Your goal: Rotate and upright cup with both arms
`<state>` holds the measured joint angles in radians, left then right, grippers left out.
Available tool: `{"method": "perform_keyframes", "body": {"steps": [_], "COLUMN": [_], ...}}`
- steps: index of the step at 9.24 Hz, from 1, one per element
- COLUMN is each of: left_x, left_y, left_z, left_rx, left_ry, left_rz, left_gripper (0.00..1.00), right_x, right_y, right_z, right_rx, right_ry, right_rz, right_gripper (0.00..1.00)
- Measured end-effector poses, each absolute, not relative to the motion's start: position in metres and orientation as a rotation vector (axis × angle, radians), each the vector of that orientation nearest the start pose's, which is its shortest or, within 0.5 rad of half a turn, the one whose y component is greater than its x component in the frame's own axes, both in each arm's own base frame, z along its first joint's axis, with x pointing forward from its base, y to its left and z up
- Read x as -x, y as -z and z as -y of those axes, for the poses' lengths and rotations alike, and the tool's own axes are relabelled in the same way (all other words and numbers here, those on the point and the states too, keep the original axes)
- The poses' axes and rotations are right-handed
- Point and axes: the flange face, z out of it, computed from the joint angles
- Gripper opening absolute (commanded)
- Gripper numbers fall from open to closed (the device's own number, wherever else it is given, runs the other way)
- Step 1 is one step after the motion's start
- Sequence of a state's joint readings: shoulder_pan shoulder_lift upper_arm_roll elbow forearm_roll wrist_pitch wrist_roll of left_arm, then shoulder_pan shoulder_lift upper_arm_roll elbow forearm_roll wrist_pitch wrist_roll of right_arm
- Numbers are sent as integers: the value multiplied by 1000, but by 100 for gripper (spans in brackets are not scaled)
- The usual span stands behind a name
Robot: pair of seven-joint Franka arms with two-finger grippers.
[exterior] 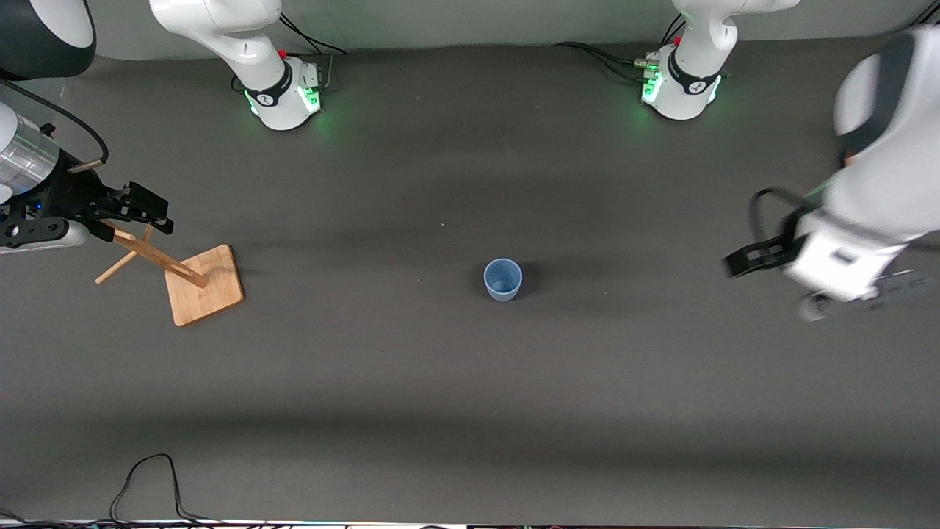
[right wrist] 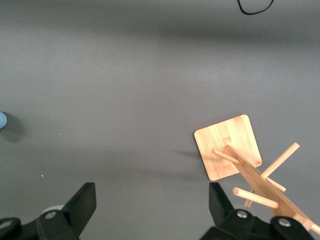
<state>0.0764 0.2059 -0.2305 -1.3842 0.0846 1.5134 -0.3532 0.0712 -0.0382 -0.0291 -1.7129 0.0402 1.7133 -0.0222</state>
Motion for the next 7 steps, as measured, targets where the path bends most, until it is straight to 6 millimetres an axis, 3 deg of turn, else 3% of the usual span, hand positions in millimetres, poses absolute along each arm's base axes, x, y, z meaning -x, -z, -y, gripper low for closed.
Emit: {"method": "perform_keyframes", "body": {"steps": [1, 2, 4, 5, 7], "left_x": [-589, -572, -546, -532, -514], "left_y": [-601, -601, -572, -567, -587], "left_z": [40, 25, 27, 28, 29], "left_rx": [3087, 3107, 3134, 3132, 3116], "left_ry": [-100, -101, -46, -54, -4], "left_rz": [330, 364, 328, 291, 257], "left_gripper": [100, 100, 100, 100, 100], "right_x": [-552, -552, -552, -553, -553], "right_y": [-591, -591, -590, -590, -590], "right_z": [-27, -26, -23, -22, -22], "right_rx": [3098, 3098, 3099, 3099, 3099], "right_ry": [59, 59, 57, 57, 58], "right_rz": [92, 91, 81, 78, 78], "right_gripper": [100, 100, 100, 100, 100]}}
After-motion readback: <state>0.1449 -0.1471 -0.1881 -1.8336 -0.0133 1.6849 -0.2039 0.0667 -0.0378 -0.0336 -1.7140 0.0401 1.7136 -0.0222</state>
